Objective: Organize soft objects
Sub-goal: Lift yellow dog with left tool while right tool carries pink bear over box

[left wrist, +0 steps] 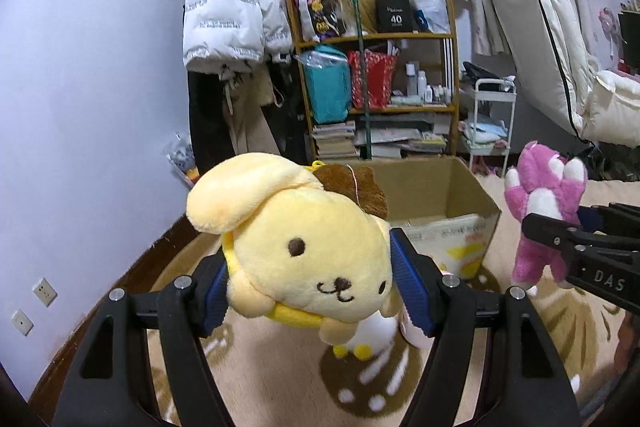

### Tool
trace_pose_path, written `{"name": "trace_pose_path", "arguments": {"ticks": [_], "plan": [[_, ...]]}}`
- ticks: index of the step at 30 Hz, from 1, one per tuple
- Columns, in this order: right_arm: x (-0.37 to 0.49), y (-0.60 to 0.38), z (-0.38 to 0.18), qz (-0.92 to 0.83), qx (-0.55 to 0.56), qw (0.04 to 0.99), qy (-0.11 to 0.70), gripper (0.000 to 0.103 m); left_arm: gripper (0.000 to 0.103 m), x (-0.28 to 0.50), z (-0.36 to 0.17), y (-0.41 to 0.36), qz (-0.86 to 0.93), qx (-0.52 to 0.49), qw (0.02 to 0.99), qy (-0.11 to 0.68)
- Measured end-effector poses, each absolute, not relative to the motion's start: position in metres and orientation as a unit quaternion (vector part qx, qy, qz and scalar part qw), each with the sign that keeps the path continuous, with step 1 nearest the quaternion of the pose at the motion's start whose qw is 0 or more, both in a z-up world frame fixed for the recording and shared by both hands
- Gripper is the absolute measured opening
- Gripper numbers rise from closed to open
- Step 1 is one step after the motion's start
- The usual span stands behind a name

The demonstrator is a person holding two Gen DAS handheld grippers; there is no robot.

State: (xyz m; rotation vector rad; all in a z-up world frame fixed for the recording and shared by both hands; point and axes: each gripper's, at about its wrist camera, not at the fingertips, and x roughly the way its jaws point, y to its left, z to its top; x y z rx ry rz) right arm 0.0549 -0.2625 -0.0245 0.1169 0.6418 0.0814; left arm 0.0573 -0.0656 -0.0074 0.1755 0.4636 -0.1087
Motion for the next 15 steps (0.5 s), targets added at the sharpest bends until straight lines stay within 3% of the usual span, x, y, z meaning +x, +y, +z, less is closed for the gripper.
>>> {"name": "trace_pose_path", "arguments": {"ticks": [15], "plan": [[0.101,-0.253,-0.004,0.051,0.027,0.955,0.289,0.043,0.071,0.114,0.016,-0.062,-0.049,0.085,0.973,0.208]]}}
